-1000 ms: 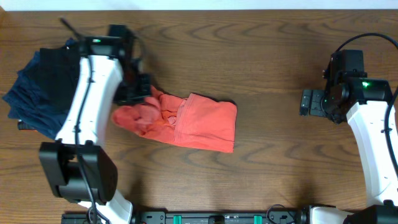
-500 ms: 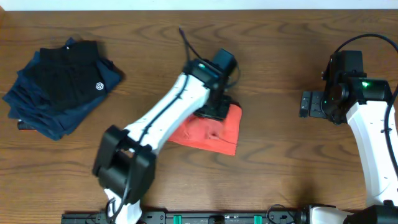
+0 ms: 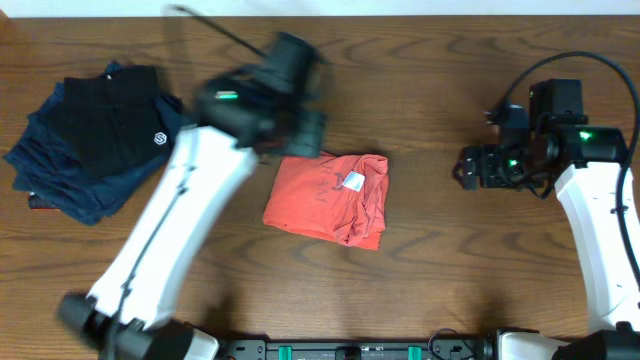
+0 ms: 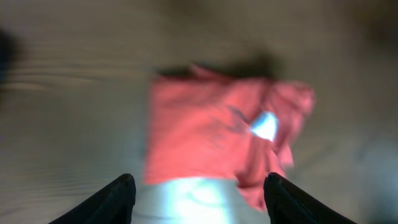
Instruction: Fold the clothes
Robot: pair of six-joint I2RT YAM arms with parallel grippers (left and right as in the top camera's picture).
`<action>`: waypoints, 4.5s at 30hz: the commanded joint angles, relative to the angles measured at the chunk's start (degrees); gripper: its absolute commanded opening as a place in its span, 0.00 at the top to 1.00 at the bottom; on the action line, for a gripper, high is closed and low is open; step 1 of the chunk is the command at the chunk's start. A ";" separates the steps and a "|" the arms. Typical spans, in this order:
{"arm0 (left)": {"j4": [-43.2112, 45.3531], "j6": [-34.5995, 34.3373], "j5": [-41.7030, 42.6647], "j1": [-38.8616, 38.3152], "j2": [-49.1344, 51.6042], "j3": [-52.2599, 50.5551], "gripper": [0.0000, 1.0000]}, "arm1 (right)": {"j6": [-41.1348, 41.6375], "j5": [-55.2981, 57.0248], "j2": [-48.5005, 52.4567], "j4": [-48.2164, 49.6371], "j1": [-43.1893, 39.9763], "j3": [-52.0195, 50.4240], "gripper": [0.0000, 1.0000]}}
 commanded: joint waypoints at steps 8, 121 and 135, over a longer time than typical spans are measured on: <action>2.23 0.15 2.21 12.59 5.81 -5.29 0.32 | -7.63 -29.03 3.43 7.85 17.14 -1.25 0.29; 50.05 11.08 43.32 2.93 37.55 -4.96 0.01 | 6.62 25.68 -14.23 6.84 5.95 0.85 0.09; 52.70 4.00 46.58 -2.23 45.16 -4.37 0.75 | 6.64 25.70 -14.93 2.16 5.95 0.85 0.11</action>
